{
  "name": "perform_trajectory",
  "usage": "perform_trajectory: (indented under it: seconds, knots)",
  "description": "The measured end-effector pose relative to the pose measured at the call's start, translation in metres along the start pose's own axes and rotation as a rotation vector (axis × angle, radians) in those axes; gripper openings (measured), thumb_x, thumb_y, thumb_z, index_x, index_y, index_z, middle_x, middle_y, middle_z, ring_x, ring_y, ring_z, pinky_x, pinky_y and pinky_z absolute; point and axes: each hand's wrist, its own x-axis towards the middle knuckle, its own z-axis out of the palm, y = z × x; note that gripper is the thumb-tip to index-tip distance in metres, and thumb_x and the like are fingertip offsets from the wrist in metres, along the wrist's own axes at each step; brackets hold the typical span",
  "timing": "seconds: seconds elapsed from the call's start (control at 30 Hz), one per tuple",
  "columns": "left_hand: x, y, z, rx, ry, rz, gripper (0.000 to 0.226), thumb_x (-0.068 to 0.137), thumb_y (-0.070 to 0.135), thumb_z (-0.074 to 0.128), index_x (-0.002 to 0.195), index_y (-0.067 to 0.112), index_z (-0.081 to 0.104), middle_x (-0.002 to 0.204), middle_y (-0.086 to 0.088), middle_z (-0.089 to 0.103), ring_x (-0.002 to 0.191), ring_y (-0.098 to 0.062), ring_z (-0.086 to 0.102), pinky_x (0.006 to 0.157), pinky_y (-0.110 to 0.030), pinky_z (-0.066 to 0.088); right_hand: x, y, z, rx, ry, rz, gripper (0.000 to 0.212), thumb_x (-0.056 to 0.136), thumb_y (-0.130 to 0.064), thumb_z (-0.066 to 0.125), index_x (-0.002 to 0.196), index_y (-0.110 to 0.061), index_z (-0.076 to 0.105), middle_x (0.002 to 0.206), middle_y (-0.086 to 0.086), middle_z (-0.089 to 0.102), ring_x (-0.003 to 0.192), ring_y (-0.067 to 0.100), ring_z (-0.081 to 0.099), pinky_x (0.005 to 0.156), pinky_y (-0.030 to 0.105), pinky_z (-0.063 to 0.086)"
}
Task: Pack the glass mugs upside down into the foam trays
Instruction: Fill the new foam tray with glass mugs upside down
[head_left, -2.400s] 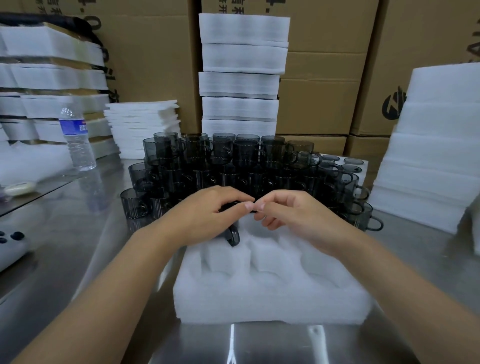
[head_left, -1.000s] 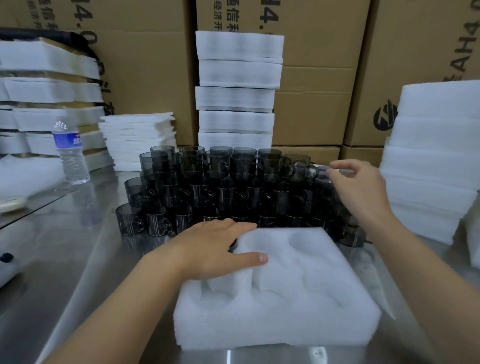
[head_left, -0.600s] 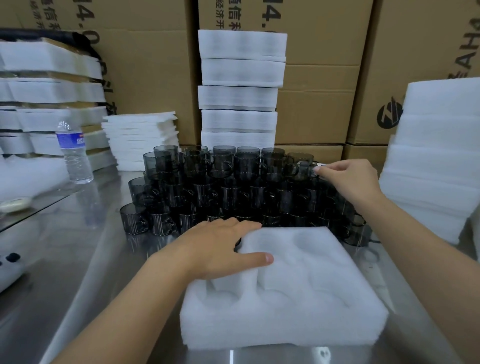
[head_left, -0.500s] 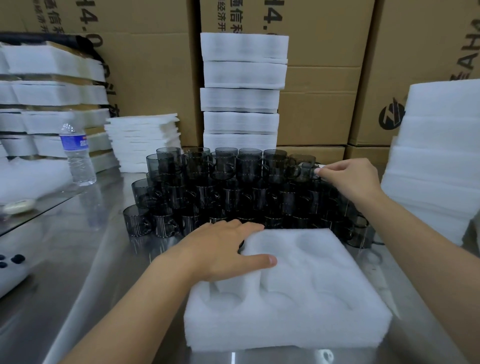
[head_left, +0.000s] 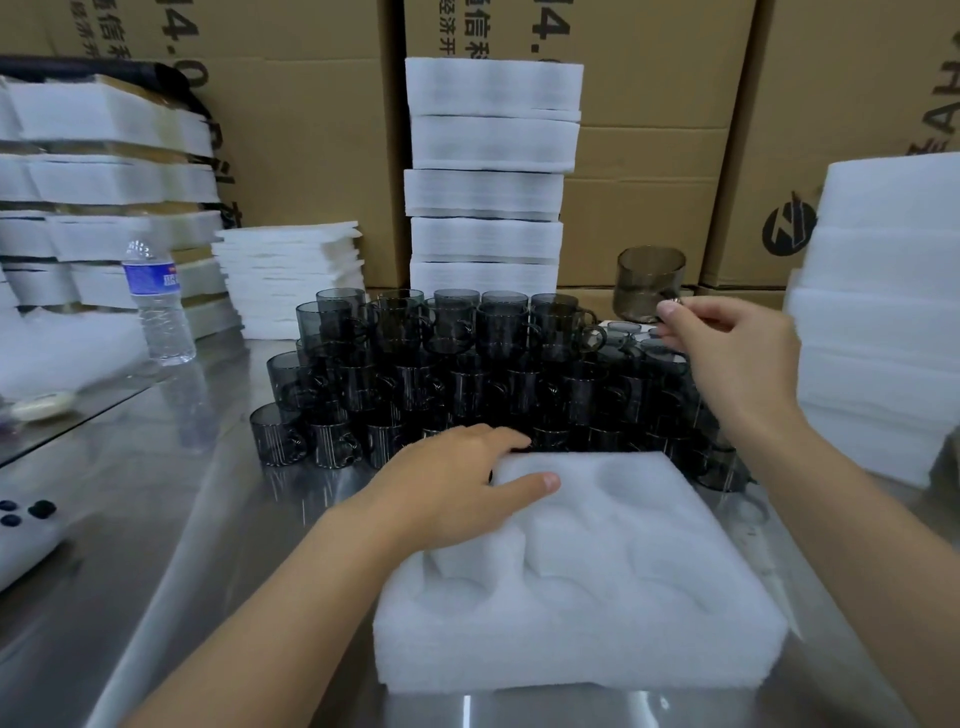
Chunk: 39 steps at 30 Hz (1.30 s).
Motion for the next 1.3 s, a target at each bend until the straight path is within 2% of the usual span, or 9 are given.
perform_trajectory:
  seconds: [0.1, 0.17, 0.27, 0.37, 0.5, 0.57, 0.73, 0.97, 1.3]
  knots:
    - [0.004, 0.004, 0.003, -0.214, 0.223, -0.003, 0.055, 0.086, 0.054, 0.055, 0.136, 0.037, 0.043, 0.125, 0.018, 0.056, 0.092, 0.000, 0.056, 0.090, -0.027, 0.047, -0.025, -0.013, 0.007, 0.148, -0.160, 0.060, 0.007, 0.084, -0.024, 0.071, 0.078, -0.027, 0.068, 0.069, -0.013, 0.072, 0.070, 0.003, 0.070, 0.072, 0.017, 0.054]
    - [0.008, 0.008, 0.003, -0.614, 0.324, -0.063, 0.049, 0.086, 0.043, 0.062, 0.132, 0.034, 0.047, 0.111, 0.013, 0.065, 0.092, 0.003, 0.061, 0.082, -0.020, 0.051, -0.041, -0.018, 0.012, 0.256, -0.258, 0.103, 0.006, 0.084, -0.017, 0.071, 0.079, -0.018, 0.068, 0.067, -0.007, 0.073, 0.066, 0.006, 0.070, 0.065, 0.012, 0.052]
    - [0.013, 0.013, -0.003, -1.163, 0.325, -0.188, 0.037, 0.092, 0.040, 0.055, 0.125, 0.022, 0.052, 0.096, 0.001, 0.072, 0.084, -0.007, 0.070, 0.070, -0.023, 0.055, -0.060, -0.018, 0.017, 0.345, -0.403, 0.111, 0.008, 0.084, -0.010, 0.070, 0.077, -0.013, 0.067, 0.063, -0.002, 0.071, 0.063, 0.008, 0.069, 0.062, 0.014, 0.053]
    - [0.012, 0.011, -0.007, -1.377, 0.366, -0.224, 0.028, 0.093, 0.041, 0.052, 0.110, 0.020, 0.061, 0.094, -0.007, 0.074, 0.083, -0.017, 0.072, 0.064, -0.029, 0.057, -0.069, -0.013, 0.019, 0.359, -0.547, 0.094, 0.012, 0.081, -0.004, 0.070, 0.074, -0.013, 0.066, 0.066, 0.000, 0.070, 0.064, 0.009, 0.066, 0.066, 0.018, 0.054]
    - [0.012, 0.006, -0.007, -1.440, 0.412, -0.215, 0.020, 0.092, 0.032, 0.056, 0.104, 0.019, 0.065, 0.093, -0.006, 0.074, 0.078, -0.015, 0.070, 0.060, -0.027, 0.055, -0.073, -0.009, 0.022, 0.245, -0.625, 0.055, 0.025, 0.073, -0.006, 0.078, 0.063, -0.026, 0.067, 0.099, -0.007, 0.062, 0.075, 0.005, 0.063, 0.080, 0.023, 0.053]
    - [0.012, 0.006, -0.006, -1.431, 0.402, -0.192, 0.020, 0.092, 0.032, 0.056, 0.104, 0.020, 0.066, 0.095, -0.003, 0.074, 0.077, -0.012, 0.068, 0.061, -0.028, 0.056, -0.075, -0.008, 0.023, 0.204, -0.645, 0.062, 0.024, 0.073, -0.008, 0.078, 0.064, -0.027, 0.067, 0.104, -0.009, 0.058, 0.077, 0.005, 0.062, 0.083, 0.026, 0.053]
    - [0.011, 0.006, -0.006, -1.408, 0.335, -0.156, 0.022, 0.094, 0.034, 0.051, 0.108, 0.024, 0.065, 0.101, -0.003, 0.074, 0.083, -0.013, 0.070, 0.059, -0.026, 0.055, -0.072, -0.005, 0.022, 0.191, -0.670, 0.147, 0.023, 0.077, -0.002, 0.074, 0.066, -0.020, 0.064, 0.099, -0.001, 0.058, 0.072, 0.011, 0.063, 0.080, 0.030, 0.055]
    - [0.012, 0.006, -0.005, -1.376, 0.297, -0.167, 0.024, 0.096, 0.034, 0.048, 0.106, 0.021, 0.065, 0.097, -0.003, 0.075, 0.081, -0.013, 0.071, 0.058, -0.025, 0.055, -0.071, -0.003, 0.023, 0.257, -0.685, 0.176, 0.019, 0.078, -0.005, 0.073, 0.064, -0.014, 0.063, 0.096, -0.004, 0.057, 0.067, 0.001, 0.059, 0.063, 0.017, 0.053]
    - [0.013, 0.006, -0.003, -1.302, 0.393, -0.167, 0.024, 0.096, 0.030, 0.050, 0.095, 0.020, 0.072, 0.091, 0.006, 0.075, 0.080, -0.003, 0.069, 0.059, -0.014, 0.051, -0.069, 0.000, 0.023, 0.265, -0.675, 0.169, 0.021, 0.075, -0.008, 0.076, 0.061, -0.018, 0.064, 0.097, -0.005, 0.058, 0.064, 0.003, 0.058, 0.063, 0.020, 0.053]
